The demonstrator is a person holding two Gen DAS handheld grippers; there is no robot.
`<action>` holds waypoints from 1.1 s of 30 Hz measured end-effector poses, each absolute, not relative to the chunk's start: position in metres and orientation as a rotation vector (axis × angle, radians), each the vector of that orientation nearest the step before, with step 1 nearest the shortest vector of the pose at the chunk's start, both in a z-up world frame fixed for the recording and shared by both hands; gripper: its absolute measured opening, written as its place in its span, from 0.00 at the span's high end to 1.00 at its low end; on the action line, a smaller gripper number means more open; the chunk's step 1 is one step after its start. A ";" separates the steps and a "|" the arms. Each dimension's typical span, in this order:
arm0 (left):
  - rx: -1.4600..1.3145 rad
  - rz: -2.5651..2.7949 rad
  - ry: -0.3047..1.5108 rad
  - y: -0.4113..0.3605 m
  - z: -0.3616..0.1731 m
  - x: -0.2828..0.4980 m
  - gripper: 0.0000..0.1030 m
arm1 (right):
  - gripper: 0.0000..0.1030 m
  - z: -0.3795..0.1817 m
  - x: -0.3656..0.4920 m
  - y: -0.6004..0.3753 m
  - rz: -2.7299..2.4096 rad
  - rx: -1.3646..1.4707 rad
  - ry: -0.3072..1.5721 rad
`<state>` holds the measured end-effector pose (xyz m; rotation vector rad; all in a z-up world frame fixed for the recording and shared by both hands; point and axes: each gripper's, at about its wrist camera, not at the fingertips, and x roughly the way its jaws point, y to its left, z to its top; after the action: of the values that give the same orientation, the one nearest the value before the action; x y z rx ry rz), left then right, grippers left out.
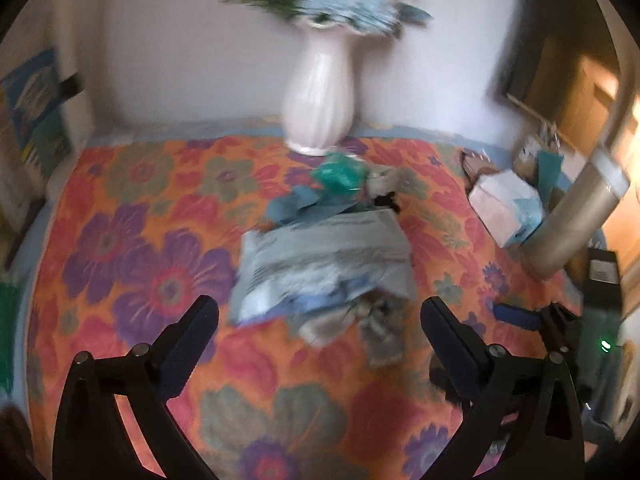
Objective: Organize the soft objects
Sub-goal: 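Bring both open tools back over the bed, then grasp the grey printed bag with the left tool while the right tool grasps the plaid bow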
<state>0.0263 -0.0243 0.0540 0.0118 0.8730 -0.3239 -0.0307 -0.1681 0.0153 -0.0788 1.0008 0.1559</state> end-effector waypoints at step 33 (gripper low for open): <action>0.193 -0.232 0.814 -0.053 0.060 0.051 0.52 | 0.00 0.016 -0.034 -0.170 0.174 -0.067 1.001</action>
<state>0.0505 -0.0534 0.0602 0.1930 0.8138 -0.2318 -0.0338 -0.1696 0.0162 -0.0666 1.0011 0.1739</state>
